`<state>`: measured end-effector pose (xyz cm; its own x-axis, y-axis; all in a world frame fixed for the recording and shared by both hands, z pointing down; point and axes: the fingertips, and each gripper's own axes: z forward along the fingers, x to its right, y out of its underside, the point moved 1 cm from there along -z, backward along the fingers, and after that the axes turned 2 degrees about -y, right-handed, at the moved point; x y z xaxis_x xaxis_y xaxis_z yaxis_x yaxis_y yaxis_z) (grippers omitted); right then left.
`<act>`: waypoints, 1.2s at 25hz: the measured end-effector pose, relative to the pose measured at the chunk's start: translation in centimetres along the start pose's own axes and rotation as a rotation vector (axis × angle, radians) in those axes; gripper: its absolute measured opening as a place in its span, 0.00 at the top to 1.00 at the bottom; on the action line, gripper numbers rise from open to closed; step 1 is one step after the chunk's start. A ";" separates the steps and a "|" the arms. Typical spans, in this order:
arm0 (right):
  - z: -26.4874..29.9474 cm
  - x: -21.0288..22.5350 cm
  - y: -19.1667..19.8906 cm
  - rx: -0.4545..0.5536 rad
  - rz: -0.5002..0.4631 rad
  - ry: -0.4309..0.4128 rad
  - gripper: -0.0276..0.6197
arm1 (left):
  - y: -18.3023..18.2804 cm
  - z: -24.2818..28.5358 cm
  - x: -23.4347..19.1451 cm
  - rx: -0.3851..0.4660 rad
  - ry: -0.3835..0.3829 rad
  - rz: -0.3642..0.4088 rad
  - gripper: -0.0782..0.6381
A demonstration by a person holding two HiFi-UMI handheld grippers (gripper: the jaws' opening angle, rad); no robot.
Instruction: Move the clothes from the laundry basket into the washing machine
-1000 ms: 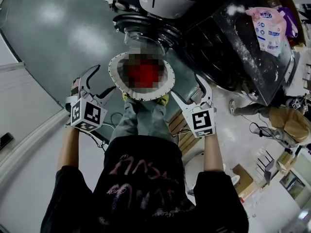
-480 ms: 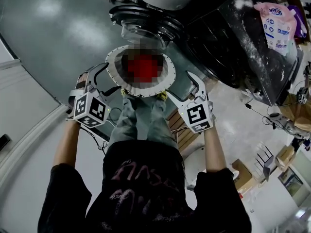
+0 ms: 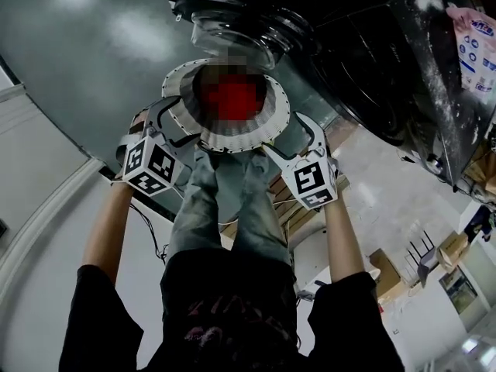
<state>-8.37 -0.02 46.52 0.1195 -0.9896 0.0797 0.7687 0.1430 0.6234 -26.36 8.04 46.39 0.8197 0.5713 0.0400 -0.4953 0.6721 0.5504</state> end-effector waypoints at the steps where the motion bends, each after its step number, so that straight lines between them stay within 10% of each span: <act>1: 1.0 0.1 0.8 -0.006 0.013 0.002 0.32 | 0.6 1.1 -0.1 -0.003 -0.002 -0.012 0.34; 30: 29.3 -1.8 18.1 -0.277 -0.297 -0.163 0.27 | 15.5 31.2 4.8 -0.172 0.166 0.234 0.34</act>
<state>-13.09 3.96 80.42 -0.2162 -0.9742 0.0642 0.8969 -0.1722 0.4074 -21.15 6.52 81.16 0.6269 0.7791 0.0041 -0.7173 0.5751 0.3933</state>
